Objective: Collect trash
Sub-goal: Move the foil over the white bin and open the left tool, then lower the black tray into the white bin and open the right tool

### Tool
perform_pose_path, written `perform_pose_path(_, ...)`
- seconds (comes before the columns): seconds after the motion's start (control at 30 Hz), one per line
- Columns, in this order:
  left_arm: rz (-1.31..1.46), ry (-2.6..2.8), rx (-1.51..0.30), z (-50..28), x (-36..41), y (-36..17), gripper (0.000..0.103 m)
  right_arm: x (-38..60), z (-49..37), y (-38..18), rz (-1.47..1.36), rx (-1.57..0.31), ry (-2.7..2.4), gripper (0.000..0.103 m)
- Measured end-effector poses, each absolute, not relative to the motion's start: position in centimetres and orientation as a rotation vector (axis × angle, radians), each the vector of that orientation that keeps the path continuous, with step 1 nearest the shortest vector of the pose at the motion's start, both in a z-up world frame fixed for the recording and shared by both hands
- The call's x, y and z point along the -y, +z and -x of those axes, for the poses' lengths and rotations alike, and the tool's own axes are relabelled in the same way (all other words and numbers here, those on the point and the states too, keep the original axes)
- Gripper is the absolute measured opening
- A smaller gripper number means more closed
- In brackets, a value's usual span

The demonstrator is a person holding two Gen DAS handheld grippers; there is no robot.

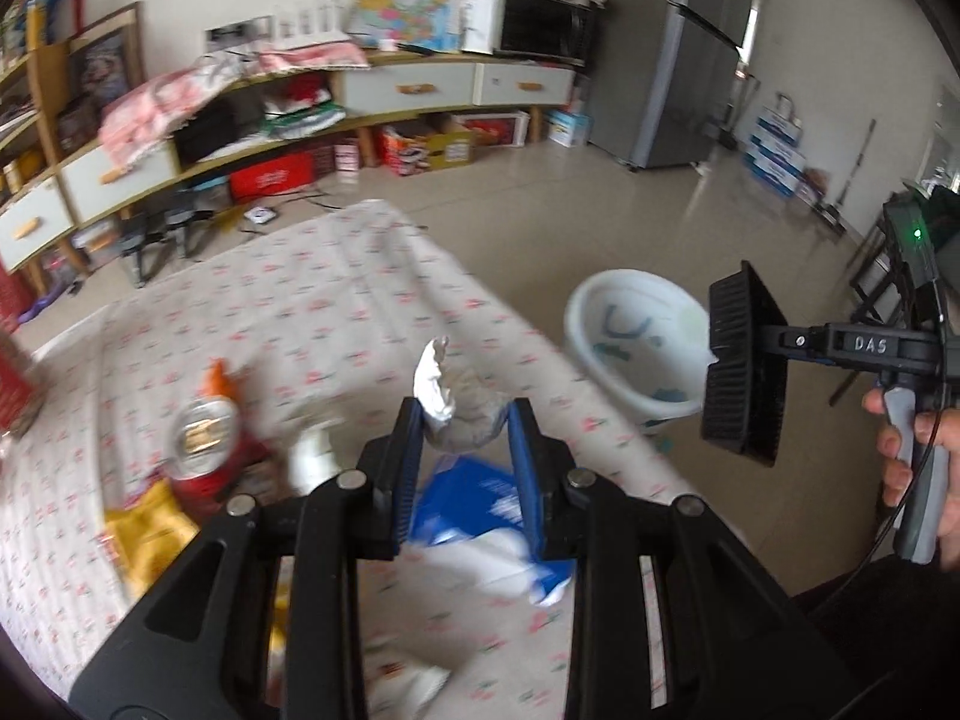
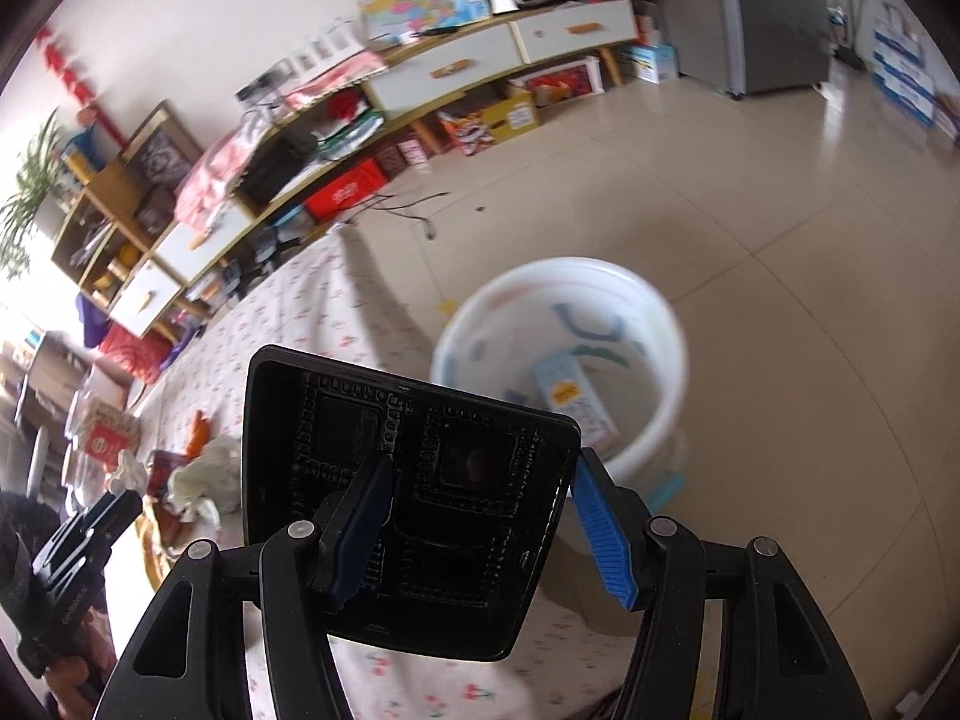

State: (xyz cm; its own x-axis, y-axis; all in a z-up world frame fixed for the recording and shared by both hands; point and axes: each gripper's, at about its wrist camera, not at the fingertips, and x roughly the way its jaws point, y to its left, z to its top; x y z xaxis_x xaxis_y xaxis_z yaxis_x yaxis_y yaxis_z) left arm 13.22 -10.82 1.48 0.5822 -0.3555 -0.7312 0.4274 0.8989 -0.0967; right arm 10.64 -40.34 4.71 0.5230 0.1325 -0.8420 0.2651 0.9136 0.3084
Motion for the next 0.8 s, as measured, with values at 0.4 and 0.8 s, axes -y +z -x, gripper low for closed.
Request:
perform_pose_path(0.4, -0.177, -0.593, -0.928, -16.1, 23.7, -1.8, 0.031, 48.1, -8.8, 3.5, -0.478, -1.021, -0.237, 0.063)
perform_pose_path(0.8, -0.202, -0.597, -0.981, -18.7, 28.1, -4.7, 0.031, 51.0, -7.7, 2.2, -0.545, -1.041, -0.304, 0.063)
